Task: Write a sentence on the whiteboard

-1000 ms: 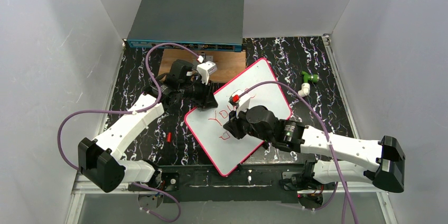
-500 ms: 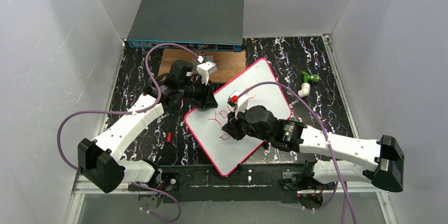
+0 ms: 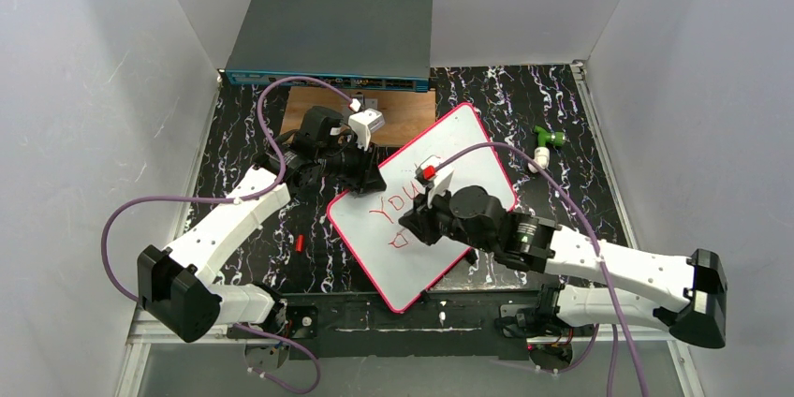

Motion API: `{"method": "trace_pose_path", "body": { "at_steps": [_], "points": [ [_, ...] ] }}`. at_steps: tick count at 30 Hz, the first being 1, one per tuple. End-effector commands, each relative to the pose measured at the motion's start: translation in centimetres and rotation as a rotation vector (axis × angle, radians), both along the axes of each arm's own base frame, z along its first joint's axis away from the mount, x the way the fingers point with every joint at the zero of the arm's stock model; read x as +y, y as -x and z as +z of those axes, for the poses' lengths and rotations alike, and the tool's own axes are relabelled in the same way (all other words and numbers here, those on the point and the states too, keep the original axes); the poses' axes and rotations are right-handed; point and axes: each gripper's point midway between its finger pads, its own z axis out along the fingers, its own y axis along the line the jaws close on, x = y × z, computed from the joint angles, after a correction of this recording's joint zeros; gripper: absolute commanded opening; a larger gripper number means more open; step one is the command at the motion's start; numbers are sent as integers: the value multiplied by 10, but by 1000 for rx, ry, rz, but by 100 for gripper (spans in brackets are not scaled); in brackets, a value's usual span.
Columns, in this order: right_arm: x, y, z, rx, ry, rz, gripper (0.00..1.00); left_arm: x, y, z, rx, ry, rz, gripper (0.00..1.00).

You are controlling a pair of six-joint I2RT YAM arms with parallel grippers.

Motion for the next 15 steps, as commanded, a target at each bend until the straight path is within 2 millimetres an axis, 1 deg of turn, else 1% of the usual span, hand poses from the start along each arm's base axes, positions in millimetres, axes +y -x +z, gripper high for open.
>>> {"method": "trace_pose_path", "body": {
  "at_steps": [1, 6, 9, 15],
  "points": [
    [-6, -8, 38, -69, -87, -47, 1, 31, -11, -17, -87, -170, 50, 0],
    [-14, -16, 21, -61, -48, -110, 1, 31, -11, -17, -84, -170, 51, 0],
    [-17, -17, 13, -53, -32, -125, 1, 31, -11, -17, -83, -169, 54, 0],
    [-19, -15, 4, -33, -25, -130, 1, 32, -11, -16, -85, -167, 58, 0]
  ]
}}
